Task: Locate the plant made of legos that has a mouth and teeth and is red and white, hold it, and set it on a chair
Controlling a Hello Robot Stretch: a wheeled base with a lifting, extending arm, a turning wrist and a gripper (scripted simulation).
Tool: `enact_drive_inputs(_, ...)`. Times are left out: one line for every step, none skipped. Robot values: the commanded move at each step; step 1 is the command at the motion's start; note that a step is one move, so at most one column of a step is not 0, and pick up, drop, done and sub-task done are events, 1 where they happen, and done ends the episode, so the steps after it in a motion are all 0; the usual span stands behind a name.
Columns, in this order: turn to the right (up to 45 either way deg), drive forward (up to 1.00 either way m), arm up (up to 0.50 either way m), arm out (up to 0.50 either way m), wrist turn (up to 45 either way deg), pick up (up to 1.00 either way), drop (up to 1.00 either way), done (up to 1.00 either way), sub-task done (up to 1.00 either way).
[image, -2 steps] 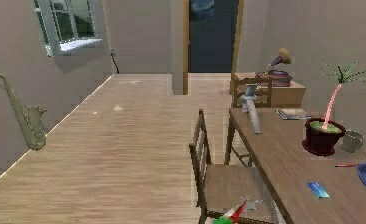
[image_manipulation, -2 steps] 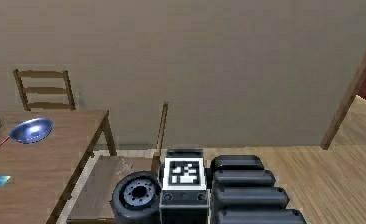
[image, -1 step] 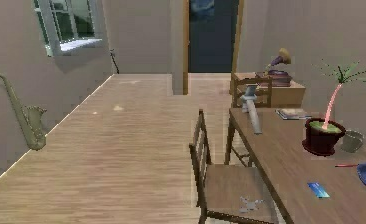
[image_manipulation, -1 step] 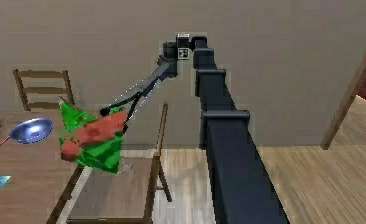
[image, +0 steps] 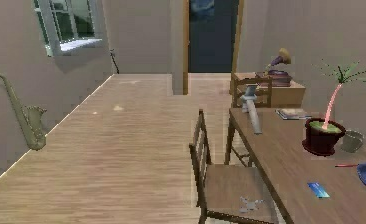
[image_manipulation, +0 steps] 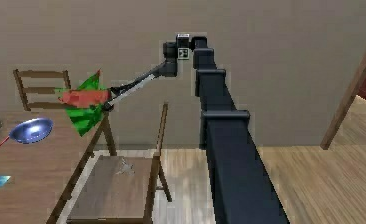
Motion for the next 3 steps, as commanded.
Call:
enact_drive_inputs(0.0,0.0,-0.32,0.0,0.0,0.0,0.0,0.0,0.0)
enact_drive_inputs(0.0,0.0,-0.5,0.0,0.0,0.0,0.0,0.0,0.0)
enact_drive_inputs(0.0,0.0,0.0,0.0,0.0,0.0,1.0,0.0,0.0)
